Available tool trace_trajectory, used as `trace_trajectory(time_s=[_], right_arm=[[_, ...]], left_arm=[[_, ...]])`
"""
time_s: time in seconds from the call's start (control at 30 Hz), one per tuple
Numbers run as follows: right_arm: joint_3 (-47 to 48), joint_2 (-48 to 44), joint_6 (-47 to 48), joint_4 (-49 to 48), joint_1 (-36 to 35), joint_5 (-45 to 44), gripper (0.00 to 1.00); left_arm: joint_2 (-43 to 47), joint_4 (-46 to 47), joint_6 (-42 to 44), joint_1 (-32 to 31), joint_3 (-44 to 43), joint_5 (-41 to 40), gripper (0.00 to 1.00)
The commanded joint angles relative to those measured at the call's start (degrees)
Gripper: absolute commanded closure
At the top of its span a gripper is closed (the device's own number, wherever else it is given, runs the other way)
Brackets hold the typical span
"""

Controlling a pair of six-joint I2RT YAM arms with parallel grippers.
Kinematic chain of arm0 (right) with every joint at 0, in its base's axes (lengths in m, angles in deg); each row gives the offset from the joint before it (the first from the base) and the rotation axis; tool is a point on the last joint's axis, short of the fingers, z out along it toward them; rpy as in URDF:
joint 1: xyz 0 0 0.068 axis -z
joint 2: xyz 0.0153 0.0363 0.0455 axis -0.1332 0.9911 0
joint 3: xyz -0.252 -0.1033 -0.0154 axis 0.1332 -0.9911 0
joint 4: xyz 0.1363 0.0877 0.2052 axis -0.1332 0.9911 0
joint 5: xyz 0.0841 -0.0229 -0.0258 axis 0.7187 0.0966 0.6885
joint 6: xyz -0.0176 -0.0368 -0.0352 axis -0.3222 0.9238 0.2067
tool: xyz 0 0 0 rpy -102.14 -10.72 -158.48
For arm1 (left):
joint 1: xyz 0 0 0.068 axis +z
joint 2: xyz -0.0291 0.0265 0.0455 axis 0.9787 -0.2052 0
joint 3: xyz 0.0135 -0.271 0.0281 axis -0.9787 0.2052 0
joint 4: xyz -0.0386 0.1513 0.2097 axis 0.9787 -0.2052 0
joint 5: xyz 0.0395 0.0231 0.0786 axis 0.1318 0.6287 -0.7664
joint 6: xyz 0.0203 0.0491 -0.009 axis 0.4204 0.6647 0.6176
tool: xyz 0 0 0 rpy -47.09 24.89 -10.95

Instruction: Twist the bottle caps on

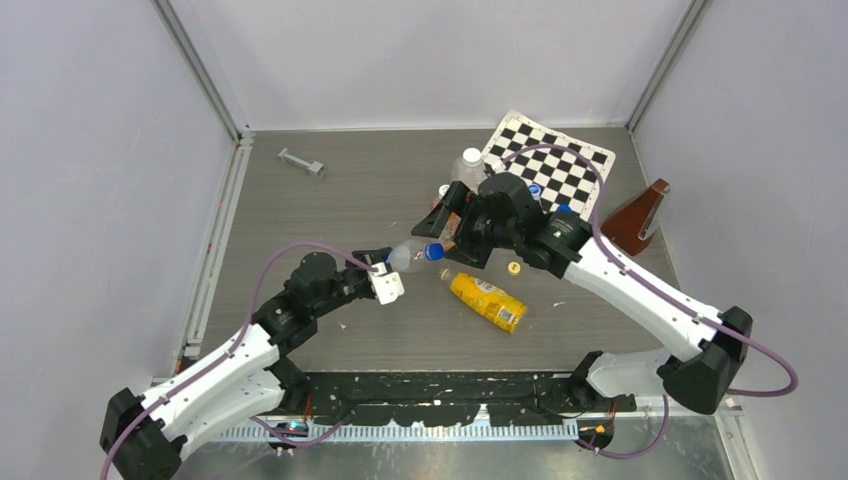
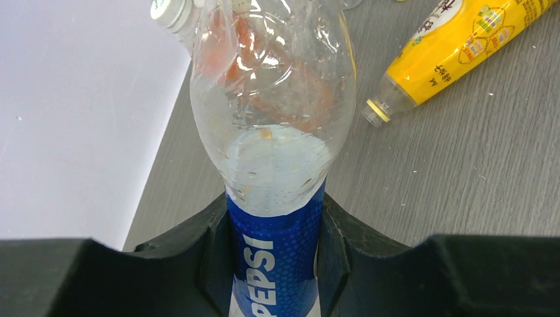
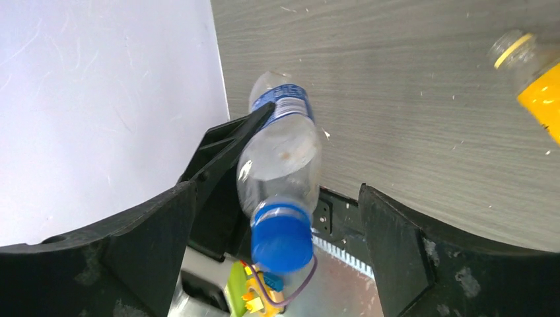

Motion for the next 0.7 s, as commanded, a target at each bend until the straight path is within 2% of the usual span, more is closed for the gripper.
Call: trace_trajectory(time_s=[0.0, 0.13, 0.23, 0.33, 0.4, 0.53, 0.67], right_arm=[[0.8, -7.3, 11.1, -2.6, 0.8, -4.4, 0.01], [0.4, -12.6, 27.1, -1.7, 2.0, -3.2, 0.00], [-0.1, -15.7, 44.4, -0.2, 2.2, 0.8, 0.00], [-0.8, -18.2, 57.1, 2.7, 2.2, 3.7, 0.00], [-1.3, -19.3, 68.2, 3.8, 2.2, 6.7, 0.01], [-3.8, -21.1, 83.7, 4.3, 2.3, 17.2, 0.05], [-6.7, -22.2, 98.4, 4.8, 2.3, 22.9, 0.08]], left_arm=[[-1.3, 0.6, -2.0, -0.1, -1.7, -0.4, 1.00], [-2.5, -1.6, -3.6, -0.1, -3.1, 1.2, 1.00], [-3.5, -4.8, -5.3, -0.1, -4.6, 2.8, 1.00], [-4.1, -6.1, -7.1, -0.1, -5.6, 5.5, 1.00], [-4.3, -7.0, -8.1, -0.1, -6.1, 7.4, 1.00], [-5.2, -9.1, -8.2, -0.1, -7.1, 10.9, 1.00], [-5.3, -10.1, -8.0, -0.1, -7.5, 12.5, 1.00]])
